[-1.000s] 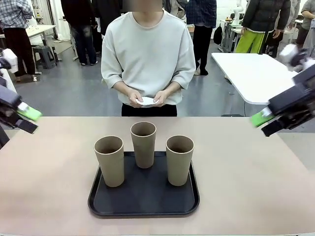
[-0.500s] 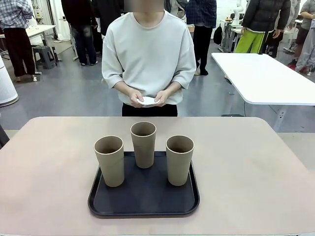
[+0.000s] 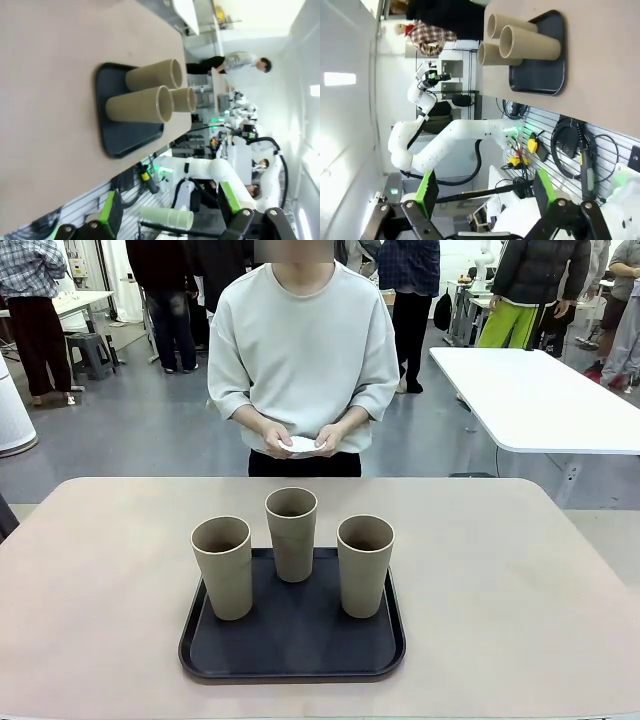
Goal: Place coasters on the table and set cups on them.
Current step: Pick up one Reusable plastic cup and place it on a coaster set by the human.
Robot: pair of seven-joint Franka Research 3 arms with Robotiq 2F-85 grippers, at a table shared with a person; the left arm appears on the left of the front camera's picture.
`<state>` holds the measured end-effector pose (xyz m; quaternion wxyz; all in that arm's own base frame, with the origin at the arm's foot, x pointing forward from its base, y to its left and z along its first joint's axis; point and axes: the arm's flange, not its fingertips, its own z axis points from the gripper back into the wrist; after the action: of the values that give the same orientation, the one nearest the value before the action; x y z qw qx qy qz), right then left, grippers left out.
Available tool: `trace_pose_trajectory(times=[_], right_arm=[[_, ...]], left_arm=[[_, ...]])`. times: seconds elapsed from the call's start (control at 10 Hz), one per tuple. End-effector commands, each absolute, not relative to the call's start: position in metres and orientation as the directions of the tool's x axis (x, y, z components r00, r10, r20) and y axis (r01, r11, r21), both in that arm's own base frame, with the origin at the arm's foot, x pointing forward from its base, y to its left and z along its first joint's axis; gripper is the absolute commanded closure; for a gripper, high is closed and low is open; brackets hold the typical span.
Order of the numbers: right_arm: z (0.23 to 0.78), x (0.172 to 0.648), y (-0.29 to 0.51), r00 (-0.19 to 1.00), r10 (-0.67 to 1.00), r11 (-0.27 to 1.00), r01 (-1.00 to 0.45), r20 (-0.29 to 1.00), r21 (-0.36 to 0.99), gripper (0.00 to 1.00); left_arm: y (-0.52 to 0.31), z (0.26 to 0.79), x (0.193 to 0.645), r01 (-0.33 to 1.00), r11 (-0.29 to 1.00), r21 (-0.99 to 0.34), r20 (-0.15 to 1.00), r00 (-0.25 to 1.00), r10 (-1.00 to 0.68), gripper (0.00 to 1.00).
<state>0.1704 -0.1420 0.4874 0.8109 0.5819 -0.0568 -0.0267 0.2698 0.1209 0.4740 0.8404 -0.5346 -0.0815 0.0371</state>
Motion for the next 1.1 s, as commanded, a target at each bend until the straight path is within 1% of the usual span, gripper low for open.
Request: trace_pose_trajectory(times=[0.0,0.5,0.7,0.8,0.9,1.0], right_arm=[[0.455,0.172,-0.124,0.987,-0.142,0.336,-0.019,0.07,0.942,0.0],[0.449,0.178,-0.159,0.976,-0.214,0.317,0.023,0.048,0.948,0.0],[0.446,0.178,-0.164,0.976,-0.215,0.316,0.036,0.034,0.948,0.0],[0.448,0.176,-0.161,0.982,-0.186,0.325,0.025,0.038,0.945,0.0],[0.455,0.179,-0.17,0.978,-0.21,0.311,0.047,0.02,0.949,0.0],[0.455,0.179,-0.17,0.978,-0.21,0.311,0.047,0.02,0.949,0.0]], left_arm=[[0.144,0.464,0.266,0.033,0.435,-0.9,0.12,0.977,0.174,0.0],[0.18,0.454,0.247,0.021,0.429,-0.903,0.133,0.963,0.233,0.0],[0.182,0.458,0.246,0.03,0.44,-0.897,0.147,0.961,0.235,0.0],[0.179,0.461,0.246,0.053,0.456,-0.888,0.175,0.958,0.228,0.0],[0.176,0.457,0.248,0.004,0.416,-0.909,0.12,0.96,0.254,0.0],[0.176,0.457,0.248,0.004,0.416,-0.909,0.12,0.96,0.254,0.0]])
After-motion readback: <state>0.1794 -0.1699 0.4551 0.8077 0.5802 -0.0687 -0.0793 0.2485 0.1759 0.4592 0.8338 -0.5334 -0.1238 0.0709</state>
